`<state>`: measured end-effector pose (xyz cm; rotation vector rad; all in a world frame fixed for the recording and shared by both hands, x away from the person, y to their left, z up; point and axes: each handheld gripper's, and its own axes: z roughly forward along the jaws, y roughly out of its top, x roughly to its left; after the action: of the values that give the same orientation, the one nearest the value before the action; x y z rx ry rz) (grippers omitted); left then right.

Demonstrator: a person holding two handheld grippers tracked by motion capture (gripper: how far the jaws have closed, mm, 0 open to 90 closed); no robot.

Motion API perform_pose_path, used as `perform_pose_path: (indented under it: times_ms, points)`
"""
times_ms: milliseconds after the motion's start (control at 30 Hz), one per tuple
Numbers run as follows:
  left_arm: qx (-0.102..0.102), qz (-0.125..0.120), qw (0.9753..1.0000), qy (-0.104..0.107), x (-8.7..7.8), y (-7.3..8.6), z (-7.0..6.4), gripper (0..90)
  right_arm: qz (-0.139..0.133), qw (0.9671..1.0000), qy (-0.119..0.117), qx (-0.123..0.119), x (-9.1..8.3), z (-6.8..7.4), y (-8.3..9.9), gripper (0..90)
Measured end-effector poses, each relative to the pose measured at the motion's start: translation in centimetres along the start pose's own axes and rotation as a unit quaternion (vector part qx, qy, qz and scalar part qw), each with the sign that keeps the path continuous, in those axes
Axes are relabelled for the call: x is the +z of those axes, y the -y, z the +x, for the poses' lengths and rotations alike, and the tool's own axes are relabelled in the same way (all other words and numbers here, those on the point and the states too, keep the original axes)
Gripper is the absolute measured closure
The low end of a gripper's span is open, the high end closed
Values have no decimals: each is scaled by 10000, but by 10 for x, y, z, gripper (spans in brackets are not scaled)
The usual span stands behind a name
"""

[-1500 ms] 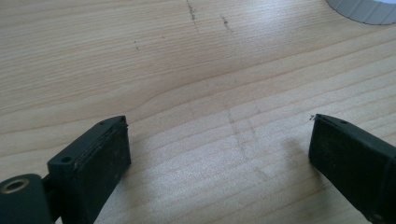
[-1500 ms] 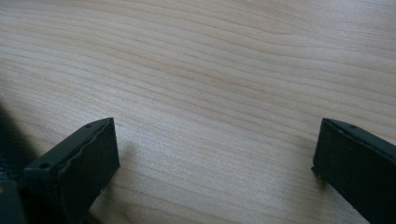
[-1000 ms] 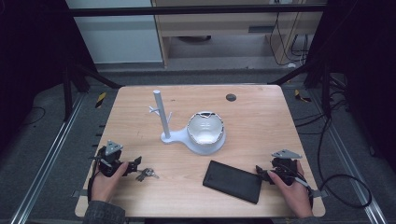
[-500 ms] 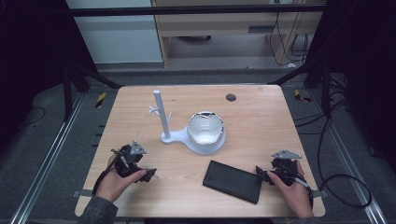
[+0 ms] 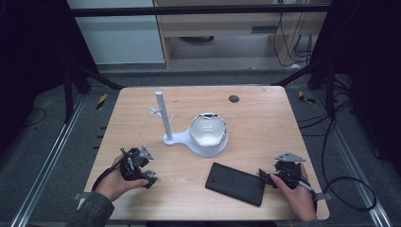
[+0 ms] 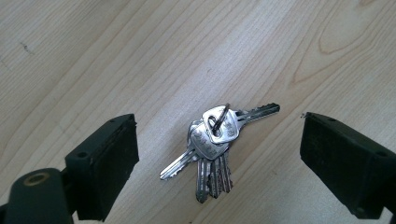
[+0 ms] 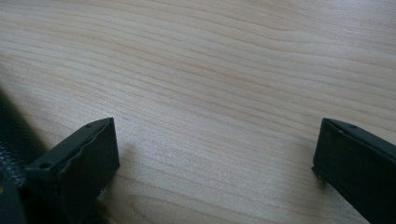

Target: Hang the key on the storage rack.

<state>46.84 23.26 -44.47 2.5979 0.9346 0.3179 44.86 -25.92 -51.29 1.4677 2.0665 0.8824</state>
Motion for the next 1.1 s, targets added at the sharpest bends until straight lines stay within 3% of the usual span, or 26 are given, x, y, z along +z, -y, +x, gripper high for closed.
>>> perform_pose_path:
  times_ms: [200, 300, 467, 800, 1100]
  points:
    - [11, 153, 9998, 126, 1, 0, 4, 257, 0, 10000, 4, -4, 0, 0, 0, 4]
    - [139, 302, 9994, 136, 5, 2, 4, 310, 0, 10000, 4, -3, 0, 0, 0, 4]
    - [246, 436, 9984, 245, 13, 7, 5, 316, 3, 10000, -2, 4, 0, 0, 0, 4]
    - [40, 518, 9979, 392, 20, 11, 12, 380, 6, 10000, 3, -4, 0, 0, 0, 4]
    - [-100, 609, 9974, 369, 19, 11, 13, 640, 2, 10000, 4, 4, 0, 0, 0, 5]
